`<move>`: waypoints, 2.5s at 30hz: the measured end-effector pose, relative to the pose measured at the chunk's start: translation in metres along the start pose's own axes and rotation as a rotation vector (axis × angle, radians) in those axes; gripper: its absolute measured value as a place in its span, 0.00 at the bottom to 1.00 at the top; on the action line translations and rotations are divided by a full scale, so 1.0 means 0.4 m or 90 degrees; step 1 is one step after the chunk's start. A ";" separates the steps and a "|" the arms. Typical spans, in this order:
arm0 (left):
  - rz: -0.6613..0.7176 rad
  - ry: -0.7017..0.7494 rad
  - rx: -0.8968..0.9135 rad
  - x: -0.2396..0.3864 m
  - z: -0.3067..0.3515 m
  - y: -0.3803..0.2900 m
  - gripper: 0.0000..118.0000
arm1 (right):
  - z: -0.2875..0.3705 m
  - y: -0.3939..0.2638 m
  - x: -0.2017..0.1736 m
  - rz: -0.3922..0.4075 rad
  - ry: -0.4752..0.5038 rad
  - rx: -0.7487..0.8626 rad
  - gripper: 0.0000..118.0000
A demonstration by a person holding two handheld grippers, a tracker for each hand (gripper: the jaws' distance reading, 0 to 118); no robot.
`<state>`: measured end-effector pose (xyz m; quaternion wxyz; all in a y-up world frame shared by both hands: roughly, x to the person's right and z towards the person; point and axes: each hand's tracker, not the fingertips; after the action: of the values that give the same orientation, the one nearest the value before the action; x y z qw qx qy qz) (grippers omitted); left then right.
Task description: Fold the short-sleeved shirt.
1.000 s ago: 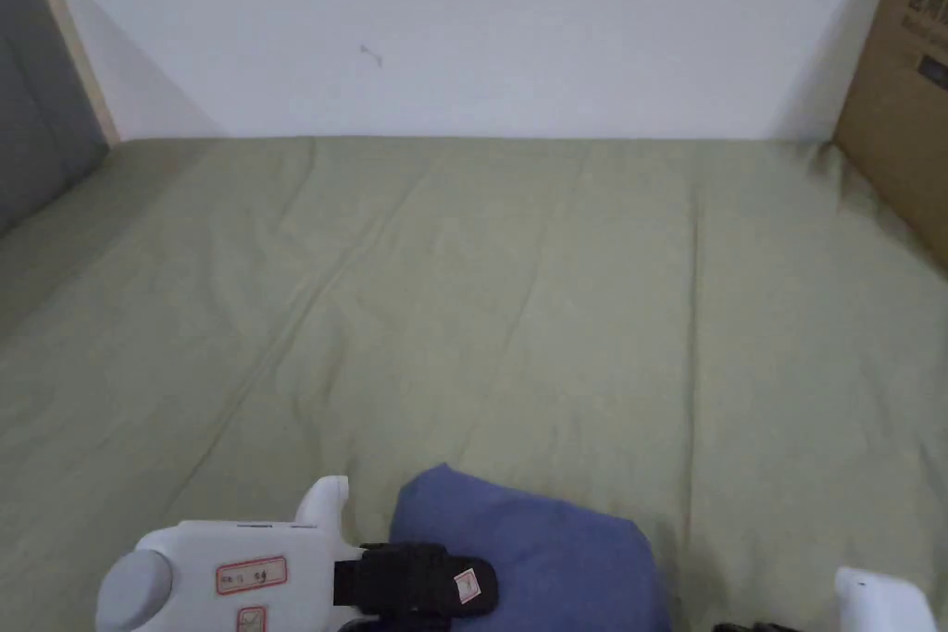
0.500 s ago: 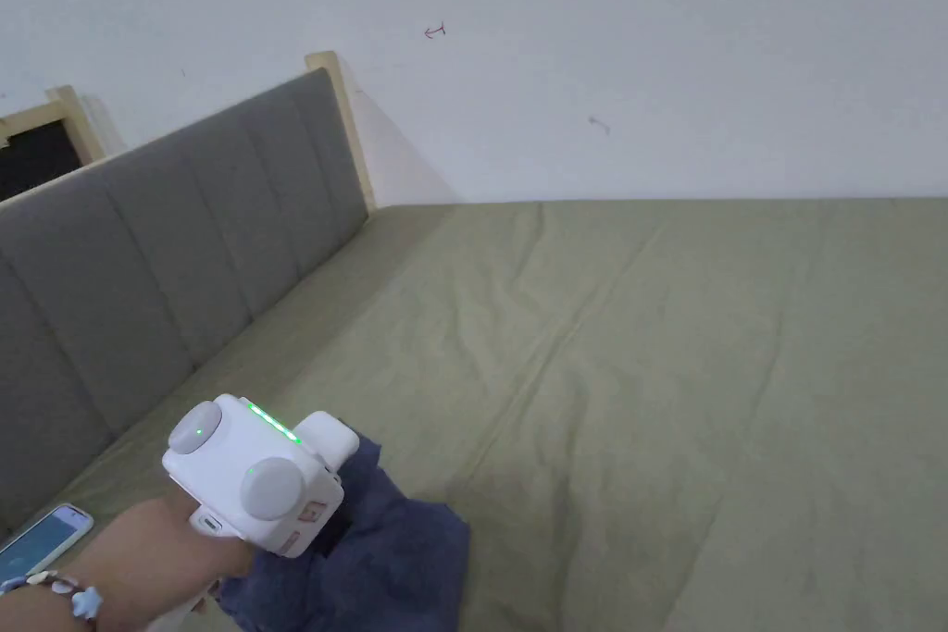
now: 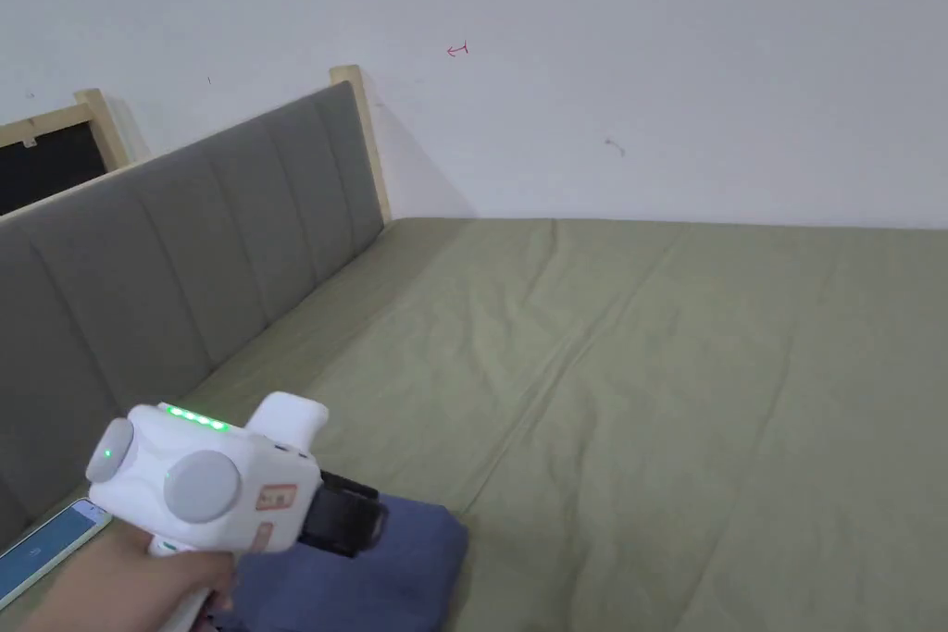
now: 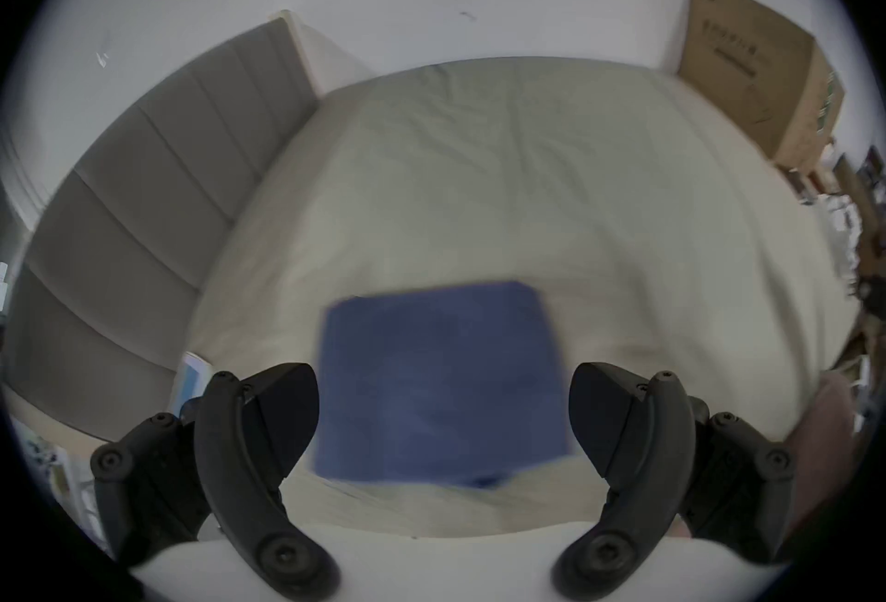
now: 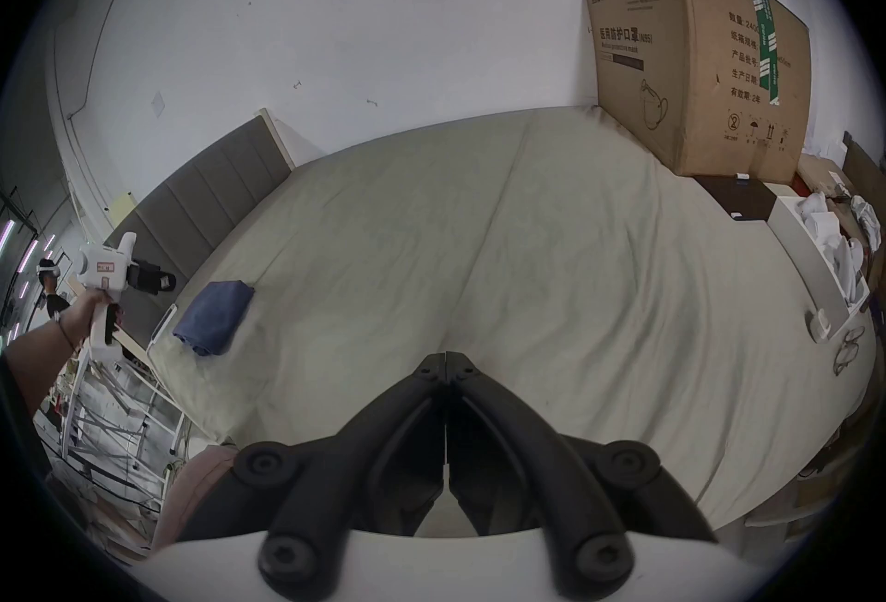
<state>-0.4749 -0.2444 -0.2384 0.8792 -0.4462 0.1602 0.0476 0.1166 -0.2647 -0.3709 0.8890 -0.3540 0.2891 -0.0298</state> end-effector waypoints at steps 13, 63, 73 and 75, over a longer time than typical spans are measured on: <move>0.058 -0.122 0.411 0.526 0.340 -0.088 0.00 | 0.177 0.115 -0.100 0.084 0.031 0.176 0.00; 0.019 0.012 0.623 0.685 0.509 -0.206 1.00 | 0.342 0.048 -0.142 0.117 -0.183 0.465 1.00; 0.023 -0.025 0.599 0.681 0.509 -0.195 1.00 | 0.336 0.043 -0.156 0.130 -0.160 0.448 1.00; 0.038 -0.029 0.583 0.678 0.501 -0.191 1.00 | 0.334 0.042 -0.159 0.133 -0.159 0.445 1.00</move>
<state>-0.1535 -0.1458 -0.1572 0.9874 -0.0055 0.1579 0.0070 0.1325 -0.1539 -0.2728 0.9825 0.0010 0.1859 0.0075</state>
